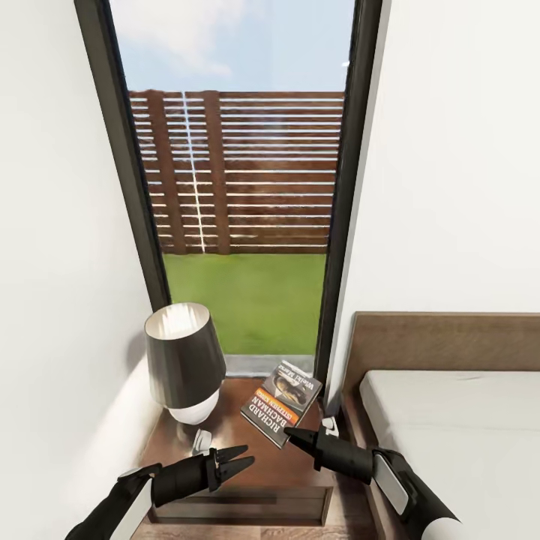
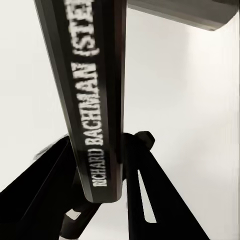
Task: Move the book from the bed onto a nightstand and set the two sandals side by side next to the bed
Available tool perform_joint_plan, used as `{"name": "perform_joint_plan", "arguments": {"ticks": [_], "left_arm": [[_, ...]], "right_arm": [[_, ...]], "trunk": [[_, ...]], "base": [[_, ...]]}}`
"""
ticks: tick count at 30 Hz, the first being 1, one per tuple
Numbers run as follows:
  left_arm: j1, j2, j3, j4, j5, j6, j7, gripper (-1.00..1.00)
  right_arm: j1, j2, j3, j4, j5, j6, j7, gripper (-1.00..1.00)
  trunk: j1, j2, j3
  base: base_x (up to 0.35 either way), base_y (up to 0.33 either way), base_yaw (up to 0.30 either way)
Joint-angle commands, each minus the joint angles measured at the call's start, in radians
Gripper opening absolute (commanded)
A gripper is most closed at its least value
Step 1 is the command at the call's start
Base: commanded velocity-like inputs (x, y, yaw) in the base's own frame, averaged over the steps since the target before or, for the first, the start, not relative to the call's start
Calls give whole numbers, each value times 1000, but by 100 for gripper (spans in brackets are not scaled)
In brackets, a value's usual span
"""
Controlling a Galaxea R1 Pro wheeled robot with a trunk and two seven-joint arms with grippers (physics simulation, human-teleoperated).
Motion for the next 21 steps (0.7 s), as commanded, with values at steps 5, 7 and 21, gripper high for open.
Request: {"name": "perform_joint_plan", "arguments": {"ticks": [5,7,21], "left_arm": [[-1,1,-6,0,10,10,0,100],[-1,1,-6,0,10,10,0,100],[-1,1,-6,0,10,10,0,100]], "right_arm": [[-1,-1,4,0,-10,7,-12,-100],[-1,-1,4,0,-10,7,-12,-100],[-1,-1,4,0,-10,7,-12,-100]], "trunk": [[19,-36,-17],[27,-50,-23],[81,-148,-67]], "base": [[0,0,0],[0,0,0],[0,0,0]]}}
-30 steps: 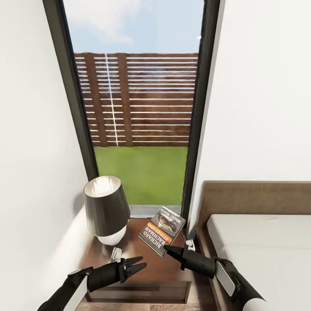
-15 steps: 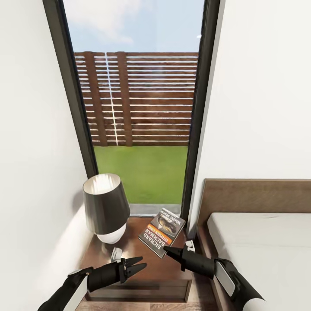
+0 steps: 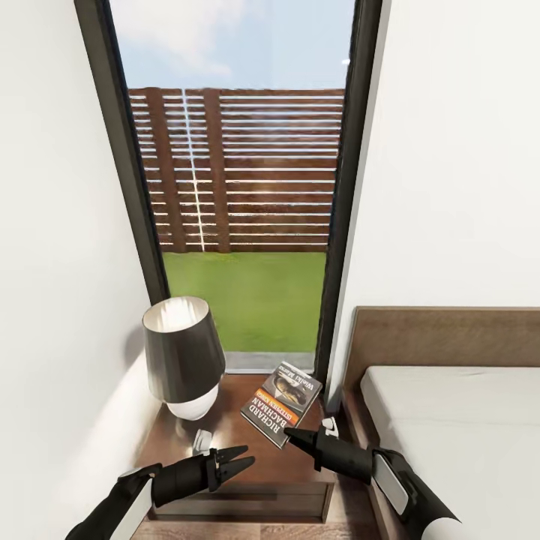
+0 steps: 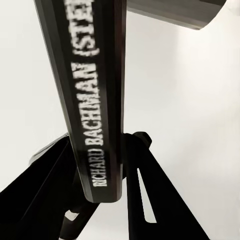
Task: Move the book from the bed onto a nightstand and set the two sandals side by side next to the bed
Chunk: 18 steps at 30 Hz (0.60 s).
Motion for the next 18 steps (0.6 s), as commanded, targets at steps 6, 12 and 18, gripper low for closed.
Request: {"name": "perform_joint_plan", "arguments": {"ticks": [6,12,18], "left_arm": [[-1,1,-6,1,10,11,-1,100],[-1,-10,-30,-15,12,15,-79,100],[-1,-36,-98,-16,7,42,-112,100]], "right_arm": [[-1,-1,4,0,-9,6,0,-100],[-1,-1,4,0,-9,6,-1,-100],[-1,-2,4,0,-9,6,-1,-100]], "trunk": [[8,-15,-7],[8,-15,-7],[8,-15,-7]], "base": [[0,0,0],[0,0,0],[0,0,0]]}}
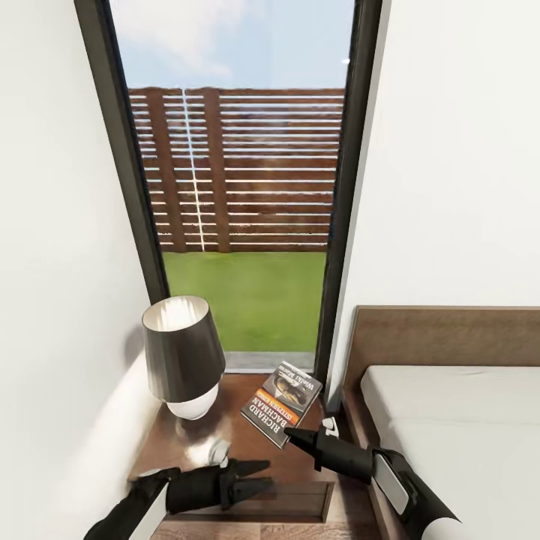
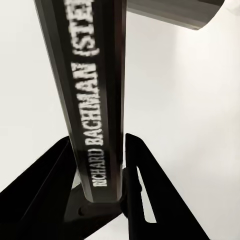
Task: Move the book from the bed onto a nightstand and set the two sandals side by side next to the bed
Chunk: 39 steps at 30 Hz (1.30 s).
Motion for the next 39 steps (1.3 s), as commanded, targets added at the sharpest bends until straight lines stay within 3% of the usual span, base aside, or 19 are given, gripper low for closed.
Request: {"name": "perform_joint_plan", "arguments": {"ticks": [1,4,28,34,39], "left_arm": [[-1,-1,-7,0,9,14,0,100],[-1,-4,-9,0,9,19,0,100],[-1,-5,-10,0,8,21,1,100],[-1,-5,-10,0,8,21,1,100],[-1,-5,-10,0,8,21,1,100]], "right_arm": [[-1,-1,4,0,-7,5,0,-100],[-1,-1,4,0,-7,5,-1,-100],[-1,0,4,0,-7,5,-1,-100],[-1,0,4,0,-7,5,-1,-100],[-1,1,5,0,-7,5,-2,-100]], "trunk": [[0,-1,-1],[0,-1,-1],[92,-169,-76],[92,-169,-76],[111,-204,-92]], "base": [[0,0,0],[0,0,0],[0,0,0],[0,0,0],[0,0,0]]}}
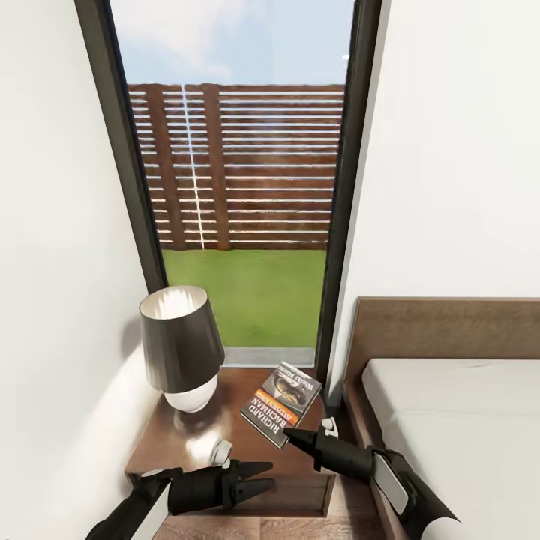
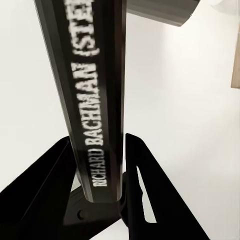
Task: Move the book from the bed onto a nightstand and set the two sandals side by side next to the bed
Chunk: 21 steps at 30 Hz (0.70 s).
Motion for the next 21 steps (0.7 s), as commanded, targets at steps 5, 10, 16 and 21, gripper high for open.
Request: {"name": "perform_joint_plan", "arguments": {"ticks": [5,10,16,21], "left_arm": [[-1,0,-5,0,9,10,0,100],[-1,0,-5,0,9,10,1,100],[-1,-2,-5,-1,11,11,5,100],[-2,-55,1,0,13,24,76,100]], "right_arm": [[-1,-2,4,0,-9,6,0,-100],[-1,-1,4,0,-9,6,0,-100],[-1,-1,4,0,-9,6,0,-100],[-1,-1,4,1,-9,5,-28,-100]], "trunk": [[19,-36,-17],[35,-64,-29],[35,-64,-29],[35,-64,-29]], "base": [[0,0,0],[0,0,0],[0,0,0],[0,0,0]]}}
